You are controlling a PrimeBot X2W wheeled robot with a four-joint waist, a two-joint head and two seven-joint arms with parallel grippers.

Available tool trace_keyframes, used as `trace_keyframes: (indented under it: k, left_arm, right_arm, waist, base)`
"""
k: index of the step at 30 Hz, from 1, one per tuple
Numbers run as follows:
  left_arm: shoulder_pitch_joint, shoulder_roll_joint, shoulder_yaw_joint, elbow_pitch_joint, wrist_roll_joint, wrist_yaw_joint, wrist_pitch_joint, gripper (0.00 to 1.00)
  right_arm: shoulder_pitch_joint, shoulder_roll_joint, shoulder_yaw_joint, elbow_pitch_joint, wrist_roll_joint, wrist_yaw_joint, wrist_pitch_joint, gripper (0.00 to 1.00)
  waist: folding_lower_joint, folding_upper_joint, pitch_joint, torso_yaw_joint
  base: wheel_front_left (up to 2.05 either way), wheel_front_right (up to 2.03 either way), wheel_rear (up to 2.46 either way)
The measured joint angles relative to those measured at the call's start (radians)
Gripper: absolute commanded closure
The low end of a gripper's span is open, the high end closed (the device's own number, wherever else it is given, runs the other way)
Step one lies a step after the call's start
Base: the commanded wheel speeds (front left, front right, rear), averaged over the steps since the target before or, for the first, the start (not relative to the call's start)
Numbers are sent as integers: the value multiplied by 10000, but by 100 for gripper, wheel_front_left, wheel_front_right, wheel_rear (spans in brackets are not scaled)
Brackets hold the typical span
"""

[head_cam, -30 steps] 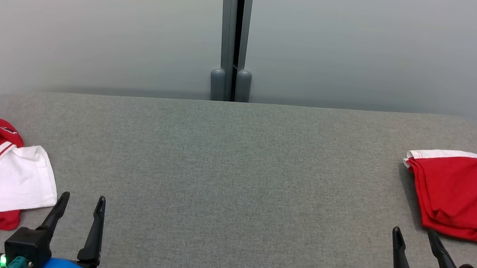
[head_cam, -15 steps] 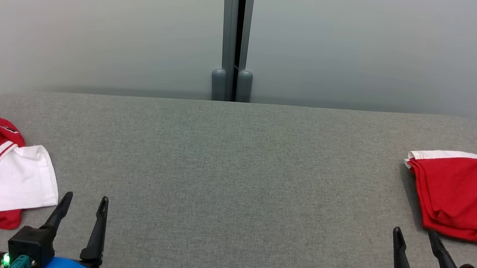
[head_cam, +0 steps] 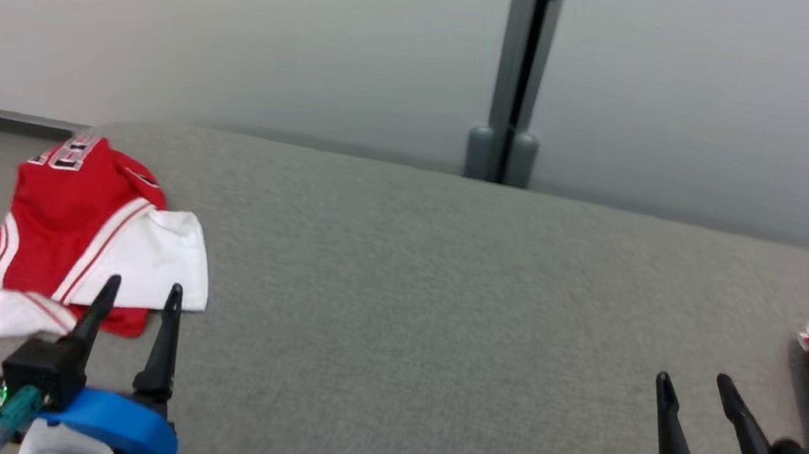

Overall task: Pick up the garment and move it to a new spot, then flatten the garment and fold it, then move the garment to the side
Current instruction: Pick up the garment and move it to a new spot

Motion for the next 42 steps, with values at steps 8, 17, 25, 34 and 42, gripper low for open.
trace_keyframes:
  k: [8,17,25,34,42]
  left_arm:
    - [-306,-98,324,330,-109,-94,-146,0]
    - [-473,-280,807,606,-115,-109,-203,0]
    - [-2127,-928,1143,1743,12,-512,-219,0]
    - [-4910,-1453,1145,5875,-370,-1421,-161,0]
    - [-6493,-1513,1133,8640,-838,-1933,859,100]
  right_arm:
    - [-387,6,594,-311,-284,0,268,0]
    - [-746,-2,878,-665,-447,0,575,0]
    - [-1434,-487,869,-1440,-646,0,1147,0]
    - [-1992,-802,681,-1866,-729,0,1423,0]
    - [-2116,-838,522,-1708,-756,0,1333,0]
  waist:
    - [0,0,213,1594]
    - [0,0,936,2415]
    - [3,0,2681,1984]
    - [4,3,4557,1553]
    - [-1,1,4693,1452]
  base:
    - [0,0,0]
    - [0,0,0]
    - [0,0,0]
    - [0,0,0]
    - [0,0,0]
